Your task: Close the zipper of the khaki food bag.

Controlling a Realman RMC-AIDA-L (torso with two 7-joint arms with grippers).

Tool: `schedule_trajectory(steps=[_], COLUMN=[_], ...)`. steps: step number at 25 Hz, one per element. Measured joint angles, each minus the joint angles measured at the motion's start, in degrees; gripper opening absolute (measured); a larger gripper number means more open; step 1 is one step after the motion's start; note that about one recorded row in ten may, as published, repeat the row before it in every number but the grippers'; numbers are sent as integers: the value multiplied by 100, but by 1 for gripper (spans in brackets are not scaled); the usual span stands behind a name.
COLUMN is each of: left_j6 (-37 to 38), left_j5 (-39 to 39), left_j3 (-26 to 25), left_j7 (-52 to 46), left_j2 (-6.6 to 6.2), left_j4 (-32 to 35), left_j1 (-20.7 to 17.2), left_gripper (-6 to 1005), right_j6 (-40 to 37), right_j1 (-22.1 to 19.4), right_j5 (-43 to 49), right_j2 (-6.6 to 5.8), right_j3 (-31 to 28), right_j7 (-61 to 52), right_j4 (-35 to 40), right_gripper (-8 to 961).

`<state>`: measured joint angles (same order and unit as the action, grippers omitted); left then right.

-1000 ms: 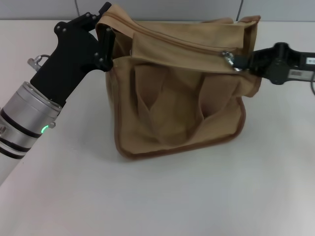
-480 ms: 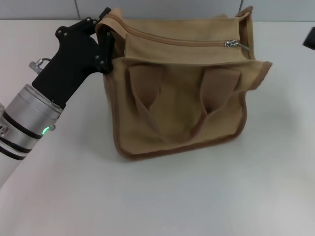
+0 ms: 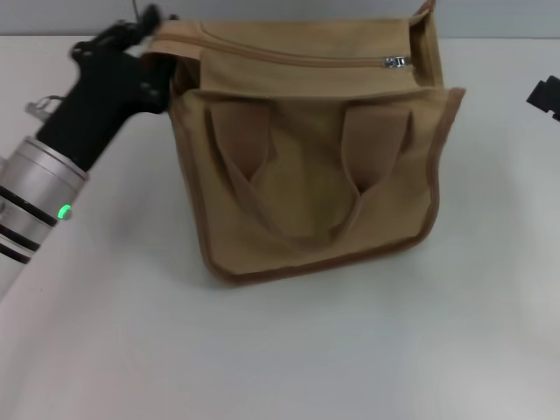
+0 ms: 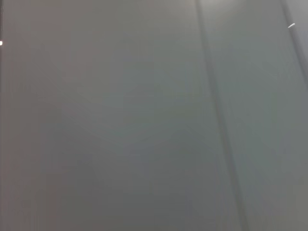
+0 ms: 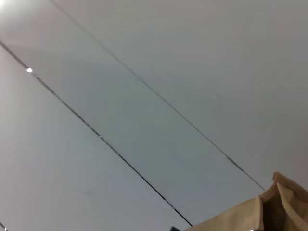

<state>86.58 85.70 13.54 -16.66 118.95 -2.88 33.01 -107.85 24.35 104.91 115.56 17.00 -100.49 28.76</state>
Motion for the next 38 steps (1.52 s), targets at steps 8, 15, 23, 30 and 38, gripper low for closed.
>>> schedule_trajectory(steps=[8, 15, 23, 30, 38], left_j6=[93, 1247, 2461, 2428, 2041], left_j5=[-5, 44, 65, 899, 1392], left_j3=[-1429, -2034, 1629, 3929, 3903], left_j7=[-147, -1698, -3682, -3597, -3121], left_j2=[-29, -56, -77, -82, -45], left_j4=[41, 135, 2104, 3397, 3126], left_j1=[-614, -1032, -1198, -1694, -1732], left_gripper=[481, 664, 758, 770, 770], right_j6=[4, 37, -494, -396, 19], right_j1=[85, 234, 125, -337, -517], right_j5=[-6, -6, 83, 130, 133], right_j2=[148, 272, 347, 376, 390], right_j3=[-15, 9, 460, 1255, 1759], right_j7=[800, 1413, 3857, 6190, 6419], right_j4=[-64, -106, -402, -787, -1195], right_gripper=[725, 753, 765, 764, 764])
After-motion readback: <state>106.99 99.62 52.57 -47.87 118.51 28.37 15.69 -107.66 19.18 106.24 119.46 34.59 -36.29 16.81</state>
